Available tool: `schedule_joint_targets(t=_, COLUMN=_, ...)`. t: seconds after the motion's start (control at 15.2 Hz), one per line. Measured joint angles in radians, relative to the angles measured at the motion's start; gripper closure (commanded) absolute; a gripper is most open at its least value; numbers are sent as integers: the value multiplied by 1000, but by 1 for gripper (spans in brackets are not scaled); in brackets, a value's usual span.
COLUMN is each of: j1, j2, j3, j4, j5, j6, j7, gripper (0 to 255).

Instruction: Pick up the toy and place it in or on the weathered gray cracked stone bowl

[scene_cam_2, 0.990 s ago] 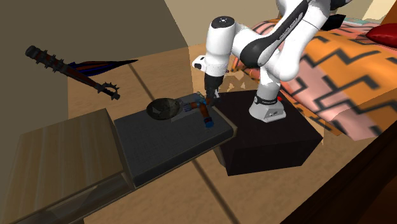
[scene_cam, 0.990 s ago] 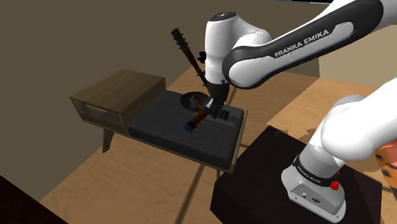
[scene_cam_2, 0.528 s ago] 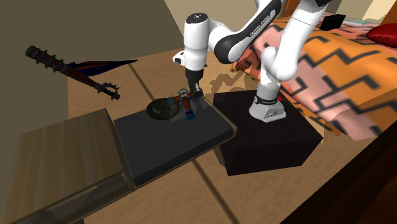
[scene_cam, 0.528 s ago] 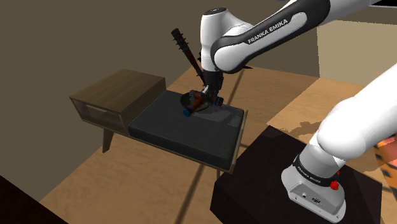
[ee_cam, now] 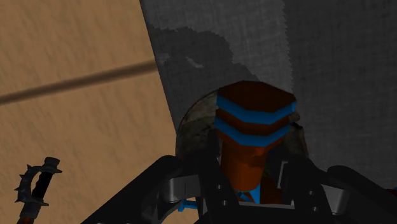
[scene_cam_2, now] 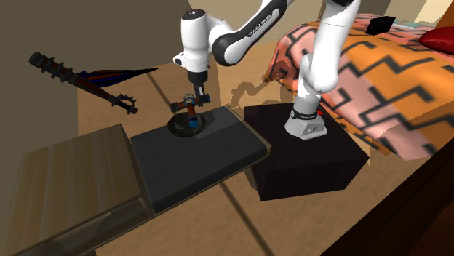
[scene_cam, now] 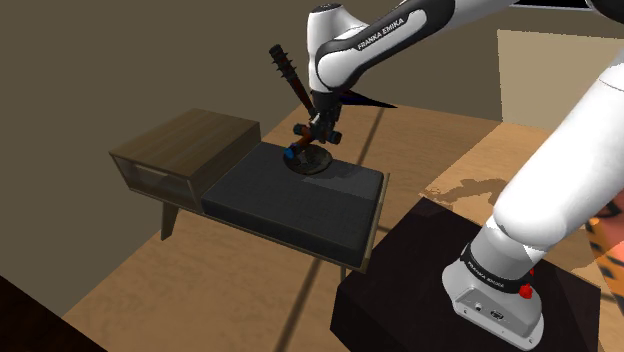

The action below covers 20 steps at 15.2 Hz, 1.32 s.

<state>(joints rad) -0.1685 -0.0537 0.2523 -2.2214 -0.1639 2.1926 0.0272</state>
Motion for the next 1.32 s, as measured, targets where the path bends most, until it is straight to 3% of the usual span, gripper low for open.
schedule_joint_targets(t=0.33, j1=-28, j2=118, j3=-28, j4=119, j5=-32, j6=1, j7=-39, gripper=255)
schedule_joint_targets(t=1.32, j1=-25, j2=223, j3=-39, j4=65, j5=-90, j6=154, j7=14, gripper=255)
